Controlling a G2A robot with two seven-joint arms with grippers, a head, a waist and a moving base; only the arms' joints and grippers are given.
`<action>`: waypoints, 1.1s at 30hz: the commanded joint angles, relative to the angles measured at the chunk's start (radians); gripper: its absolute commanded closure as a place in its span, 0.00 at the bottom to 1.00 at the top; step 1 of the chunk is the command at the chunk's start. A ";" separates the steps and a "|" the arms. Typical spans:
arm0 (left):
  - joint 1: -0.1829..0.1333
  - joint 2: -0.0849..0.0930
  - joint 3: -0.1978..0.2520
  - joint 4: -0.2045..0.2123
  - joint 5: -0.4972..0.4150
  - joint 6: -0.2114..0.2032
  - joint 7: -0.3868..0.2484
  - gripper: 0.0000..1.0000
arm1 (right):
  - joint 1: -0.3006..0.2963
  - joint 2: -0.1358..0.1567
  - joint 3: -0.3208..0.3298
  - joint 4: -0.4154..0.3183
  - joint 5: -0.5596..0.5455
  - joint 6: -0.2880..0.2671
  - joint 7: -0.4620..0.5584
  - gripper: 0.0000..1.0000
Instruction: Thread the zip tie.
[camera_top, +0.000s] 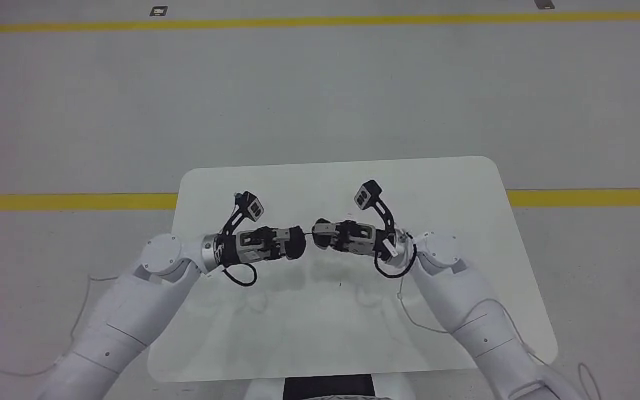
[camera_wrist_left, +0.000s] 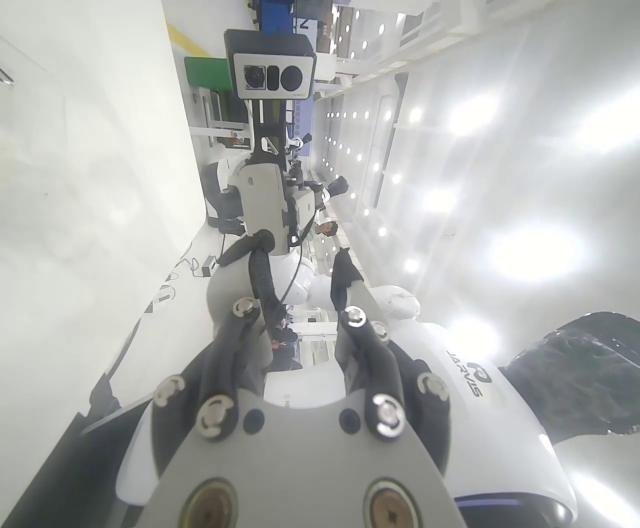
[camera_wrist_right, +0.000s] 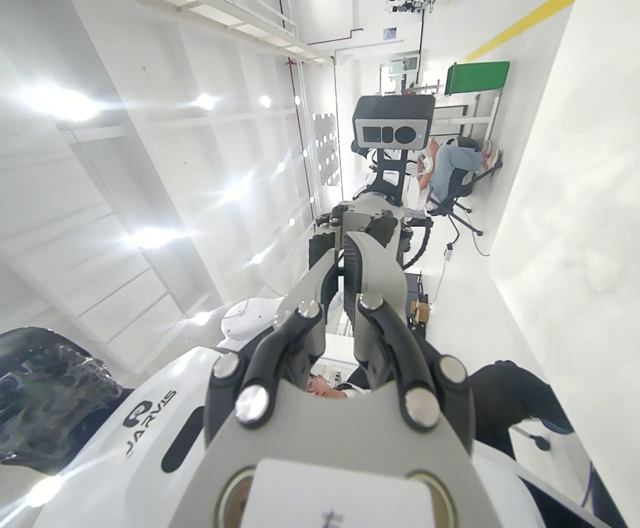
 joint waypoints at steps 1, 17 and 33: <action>0.000 0.000 0.000 -0.001 0.000 0.001 -0.002 0.78 | 0.001 0.000 -0.006 -0.001 -0.003 0.005 0.003 1.00; 0.002 -0.003 -0.002 -0.003 0.010 0.005 -0.005 0.88 | 0.012 0.002 -0.032 -0.001 -0.012 0.010 -0.005 1.00; 0.006 -0.005 -0.004 -0.004 0.017 0.012 -0.004 0.93 | 0.009 0.009 -0.035 -0.016 -0.020 0.006 -0.011 1.00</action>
